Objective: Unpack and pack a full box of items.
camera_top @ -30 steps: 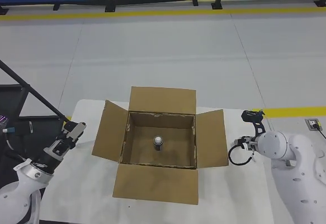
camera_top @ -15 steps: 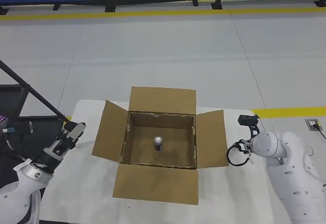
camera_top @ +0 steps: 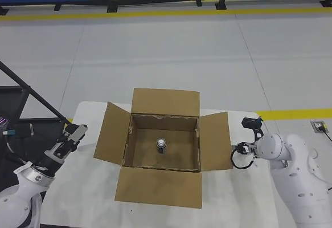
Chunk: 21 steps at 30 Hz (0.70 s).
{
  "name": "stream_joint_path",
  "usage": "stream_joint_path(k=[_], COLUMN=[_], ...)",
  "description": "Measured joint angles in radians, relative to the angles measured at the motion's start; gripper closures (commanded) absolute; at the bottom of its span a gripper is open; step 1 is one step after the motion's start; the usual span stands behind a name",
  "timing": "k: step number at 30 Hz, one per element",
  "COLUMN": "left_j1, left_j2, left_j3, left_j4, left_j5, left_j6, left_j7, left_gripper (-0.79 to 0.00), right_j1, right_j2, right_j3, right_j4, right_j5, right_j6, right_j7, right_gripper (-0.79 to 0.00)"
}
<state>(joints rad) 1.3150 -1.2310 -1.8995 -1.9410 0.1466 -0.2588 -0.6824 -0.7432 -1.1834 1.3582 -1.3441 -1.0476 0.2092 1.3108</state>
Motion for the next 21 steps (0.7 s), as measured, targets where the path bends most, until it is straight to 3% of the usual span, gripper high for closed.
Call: stream_joint_path(k=[3,8,13,16,21], left_j1=[0.0,0.0,0.0,0.0,0.001], left_j2=[0.0,0.0,0.0,0.0,0.0], left_j3=[0.0,0.0,0.0,0.0,0.0], left_j4=[0.0,0.0,0.0,0.0,0.001], left_j5=[0.0,0.0,0.0,0.0,0.0], left_j6=[0.0,0.0,0.0,0.0,0.001], left_j7=[0.0,0.0,0.0,0.0,0.002], left_gripper=[-0.785,-0.785,-0.785,-0.785,-0.785], right_j1=[-0.007,-0.039,0.002,0.086,0.28], right_j2=[0.006,0.024,0.021,0.008,-0.046], right_j3=[0.026,0.085,0.06,-0.034,-0.287], right_j4=[-0.05,-0.301,-0.532,-0.527,-0.323], right_j5=[-0.026,-0.15,-0.138,-0.019,0.195], right_j6=[0.03,0.079,0.036,-0.066,-0.196], right_j7=[-0.02,-0.011,-0.013,0.001,-0.014], right_gripper=[-0.785,-0.785,-0.785,-0.785,-0.785])
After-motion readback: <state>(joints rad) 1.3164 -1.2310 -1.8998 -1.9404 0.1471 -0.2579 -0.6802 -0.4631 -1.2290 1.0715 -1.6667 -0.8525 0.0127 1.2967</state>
